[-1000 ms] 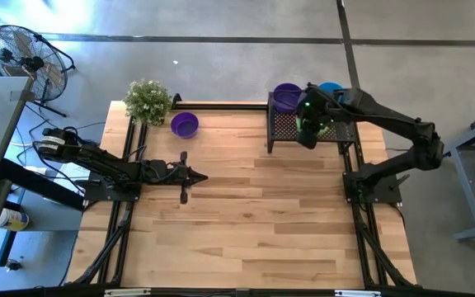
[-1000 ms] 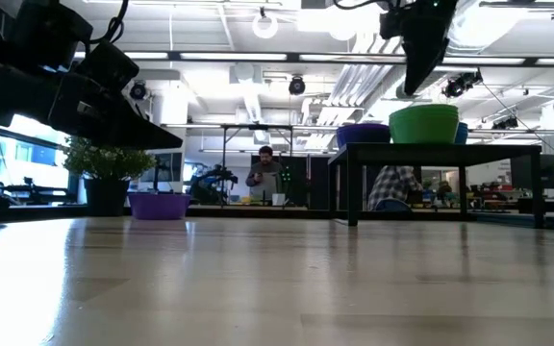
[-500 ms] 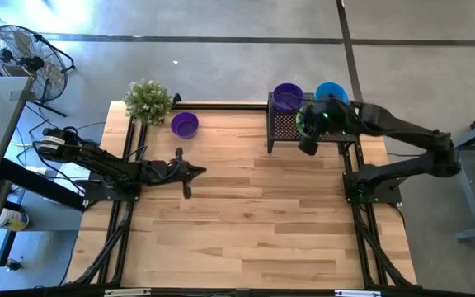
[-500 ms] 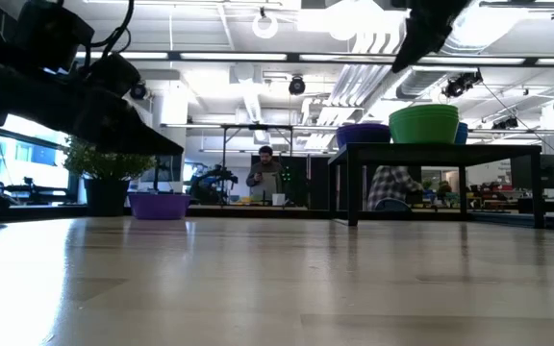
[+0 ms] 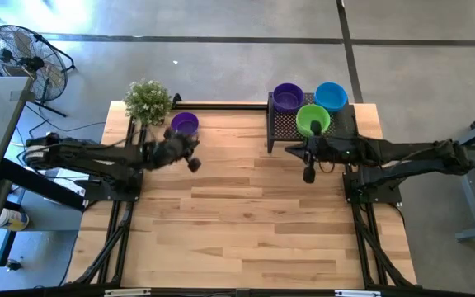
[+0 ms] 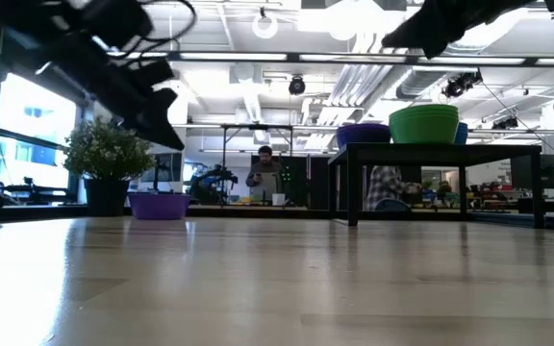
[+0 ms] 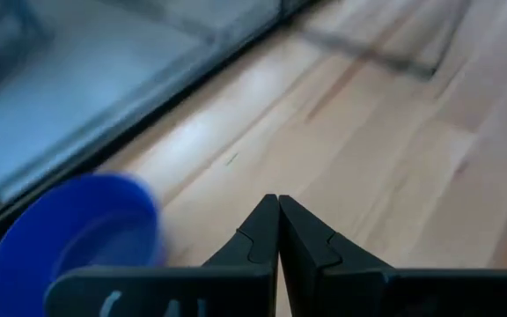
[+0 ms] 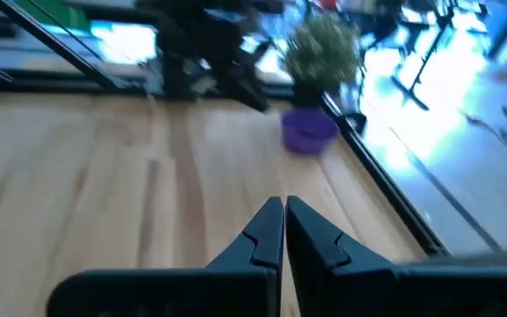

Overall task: Pick & Place Mini bowls
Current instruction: Stack the violet bowl on the other violet bowls on the shelf

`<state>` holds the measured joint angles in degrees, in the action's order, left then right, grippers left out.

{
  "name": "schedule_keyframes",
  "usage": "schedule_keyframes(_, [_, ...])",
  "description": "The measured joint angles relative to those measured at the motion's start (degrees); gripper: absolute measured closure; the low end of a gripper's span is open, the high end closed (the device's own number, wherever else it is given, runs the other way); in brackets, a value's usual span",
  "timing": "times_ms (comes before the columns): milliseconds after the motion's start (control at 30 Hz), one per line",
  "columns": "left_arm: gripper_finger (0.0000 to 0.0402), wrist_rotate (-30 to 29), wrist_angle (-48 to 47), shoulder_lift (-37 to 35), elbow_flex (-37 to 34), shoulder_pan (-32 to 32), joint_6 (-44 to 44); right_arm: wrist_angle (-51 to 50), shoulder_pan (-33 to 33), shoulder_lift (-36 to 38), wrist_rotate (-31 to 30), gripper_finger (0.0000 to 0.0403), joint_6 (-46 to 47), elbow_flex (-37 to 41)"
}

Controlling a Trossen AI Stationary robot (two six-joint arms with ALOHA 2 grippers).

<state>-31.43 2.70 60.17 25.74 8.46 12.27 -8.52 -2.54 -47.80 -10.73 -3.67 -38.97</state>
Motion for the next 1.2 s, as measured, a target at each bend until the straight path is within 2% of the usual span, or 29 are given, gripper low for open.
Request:
schedule_keyframes(100, [0.0401, 8.28, -12.92, 0.21, 6.61, 6.98, 0.21, 4.59, 2.55, -0.13, -0.02, 0.0397, -1.3, 1.66])
schedule_keyframes(200, [0.0399, 14.98, -17.62, 2.94, 11.38, 12.4, 0.05, 8.33, 4.59, -0.72, -0.01, 0.0396, -2.55, 2.46])
schedule_keyframes(333, [0.0372, 17.64, -21.74, 6.62, 14.92, 17.53, 0.07, 13.07, 6.7, -1.53, -0.87, 0.0396, -4.07, 4.3])
schedule_keyframes(500, [0.0302, 20.03, -24.62, 12.64, 16.74, 21.32, -0.26, 16.61, 8.42, -1.69, -1.11, 0.0396, -5.47, 6.46])
schedule_keyframes(633, [0.0251, 19.54, -23.21, 16.82, 17.55, 22.37, -3.17, 18.84, 9.19, -1.65, -1.09, 0.0396, -5.81, 8.19])
schedule_keyframes(767, [0.0229, 17.52, -20.67, 20.85, 17.73, 22.32, -5.68, 19.82, 9.47, -1.65, -1.1, 0.0396, -6.28, 8.86])
schedule_keyframes(867, [0.0228, 16.39, -19.84, 23.01, 17.72, 22.32, -6.64, 20.03, 9.47, -1.65, -0.9, 0.0396, -6.52, 8.86])
schedule_keyframes(1067, [0.0241, 10.06, -18.31, 26.79, 17.7, 22.3, -7.78, 20.07, 9.45, -1.65, -0.88, 0.0396, -6.9, 8.86])
schedule_keyframes(1200, [0.0254, 9.47, -16.99, 27.27, 17.7, 22.3, -8.9, 20.07, 9.45, -1.65, -0.88, 0.0396, -6.9, 8.86])
